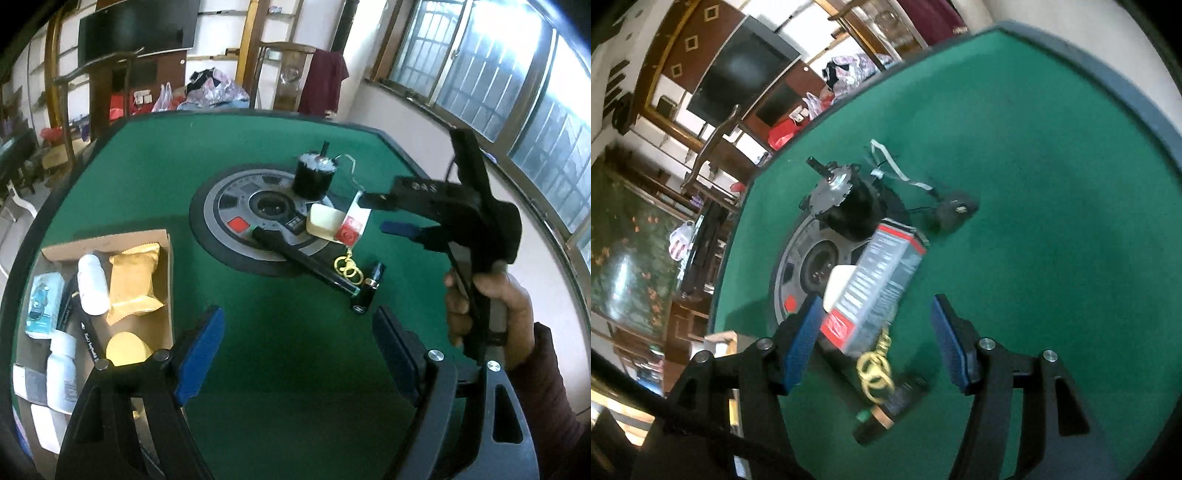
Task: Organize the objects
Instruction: 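Grasp the red-white glue box with the right gripper while the left gripper grasps a marker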
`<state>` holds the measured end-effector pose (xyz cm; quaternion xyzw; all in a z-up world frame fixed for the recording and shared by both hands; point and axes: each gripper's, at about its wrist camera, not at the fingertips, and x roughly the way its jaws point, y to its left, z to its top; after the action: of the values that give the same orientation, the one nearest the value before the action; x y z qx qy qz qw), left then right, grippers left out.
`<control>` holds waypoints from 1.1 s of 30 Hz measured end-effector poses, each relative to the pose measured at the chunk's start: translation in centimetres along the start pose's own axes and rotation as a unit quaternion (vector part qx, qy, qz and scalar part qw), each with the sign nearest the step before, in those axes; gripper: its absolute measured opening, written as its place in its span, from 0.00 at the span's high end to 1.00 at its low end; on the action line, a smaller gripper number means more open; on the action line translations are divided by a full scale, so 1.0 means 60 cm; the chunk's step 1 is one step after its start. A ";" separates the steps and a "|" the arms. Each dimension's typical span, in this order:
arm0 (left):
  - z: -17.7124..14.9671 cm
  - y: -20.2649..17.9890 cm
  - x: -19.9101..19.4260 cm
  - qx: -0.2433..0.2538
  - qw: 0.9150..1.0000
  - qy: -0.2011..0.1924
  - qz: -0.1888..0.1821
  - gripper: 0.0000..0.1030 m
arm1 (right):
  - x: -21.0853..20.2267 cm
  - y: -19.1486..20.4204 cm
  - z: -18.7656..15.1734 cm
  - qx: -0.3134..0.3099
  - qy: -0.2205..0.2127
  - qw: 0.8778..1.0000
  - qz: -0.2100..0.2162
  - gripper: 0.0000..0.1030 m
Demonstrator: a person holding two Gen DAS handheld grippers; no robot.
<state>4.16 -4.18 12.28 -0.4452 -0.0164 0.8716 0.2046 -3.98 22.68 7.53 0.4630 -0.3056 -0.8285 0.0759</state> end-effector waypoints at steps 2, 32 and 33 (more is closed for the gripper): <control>0.003 0.007 0.009 -0.010 1.000 0.005 0.001 0.25 | 0.026 0.011 0.005 0.008 0.008 1.000 0.001 0.43; 0.044 -0.053 0.235 0.009 0.991 0.032 0.126 0.86 | -0.019 -0.075 -0.023 -0.031 -0.014 0.999 -0.034 0.69; 0.042 -0.049 0.231 0.010 0.992 0.036 0.121 0.88 | -0.019 -0.073 -0.023 -0.035 -0.015 0.999 -0.036 0.69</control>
<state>-4.01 4.04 3.74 -0.4729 0.0535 0.8735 0.1020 -1.51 26.06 5.29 0.4584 -0.2607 -0.8477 0.0575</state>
